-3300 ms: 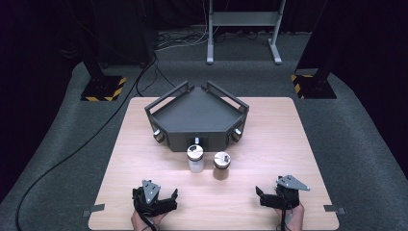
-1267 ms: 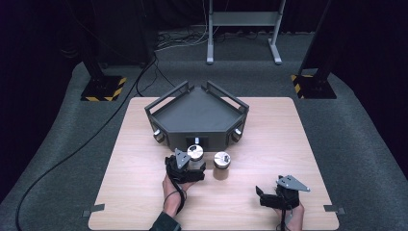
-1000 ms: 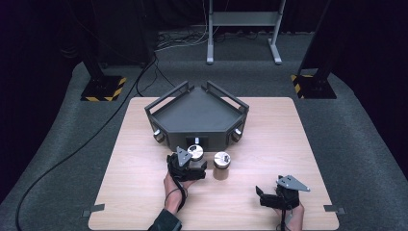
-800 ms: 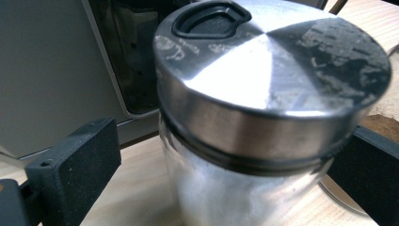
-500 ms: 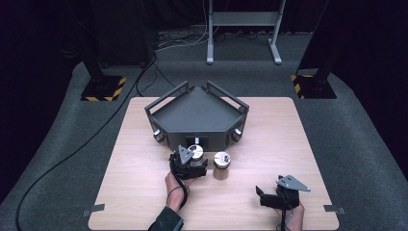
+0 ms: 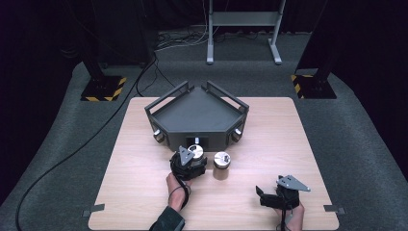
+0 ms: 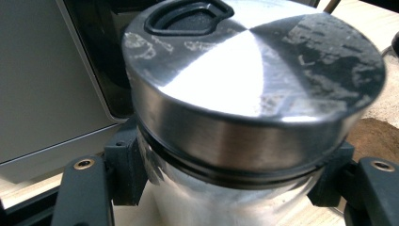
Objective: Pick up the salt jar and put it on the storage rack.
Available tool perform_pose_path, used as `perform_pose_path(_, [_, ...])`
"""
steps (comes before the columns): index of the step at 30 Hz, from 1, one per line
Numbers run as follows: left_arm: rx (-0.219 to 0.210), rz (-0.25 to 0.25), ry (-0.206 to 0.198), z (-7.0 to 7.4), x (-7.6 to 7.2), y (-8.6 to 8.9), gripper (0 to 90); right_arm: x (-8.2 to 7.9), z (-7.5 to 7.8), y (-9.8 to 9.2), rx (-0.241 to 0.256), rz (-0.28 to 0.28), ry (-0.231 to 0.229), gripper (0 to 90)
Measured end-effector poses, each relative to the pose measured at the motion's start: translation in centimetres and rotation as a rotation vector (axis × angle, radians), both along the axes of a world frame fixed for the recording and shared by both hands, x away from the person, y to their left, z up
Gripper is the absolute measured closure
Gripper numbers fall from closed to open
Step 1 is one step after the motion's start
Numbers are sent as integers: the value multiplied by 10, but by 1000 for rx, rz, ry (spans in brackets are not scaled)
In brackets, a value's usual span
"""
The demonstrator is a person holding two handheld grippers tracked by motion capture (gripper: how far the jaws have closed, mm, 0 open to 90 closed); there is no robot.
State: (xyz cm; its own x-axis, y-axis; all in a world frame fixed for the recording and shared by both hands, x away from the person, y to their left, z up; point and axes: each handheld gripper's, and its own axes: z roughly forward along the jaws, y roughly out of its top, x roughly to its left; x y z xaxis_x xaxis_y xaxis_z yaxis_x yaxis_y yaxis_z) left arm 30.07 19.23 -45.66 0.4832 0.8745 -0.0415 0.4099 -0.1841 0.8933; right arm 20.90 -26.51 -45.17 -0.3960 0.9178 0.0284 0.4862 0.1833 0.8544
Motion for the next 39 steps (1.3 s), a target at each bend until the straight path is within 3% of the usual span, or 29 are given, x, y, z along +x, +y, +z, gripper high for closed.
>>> perform_pose_path(19, [19, 3, 13, 5, -1, -1, 311, -1, 0, 2, -5, -7, -5, 2])
perform_pose_path(39, [3, 20, 0, 8, -13, 7, 312, -2, 0, 2, -8, -6, -7, 5])
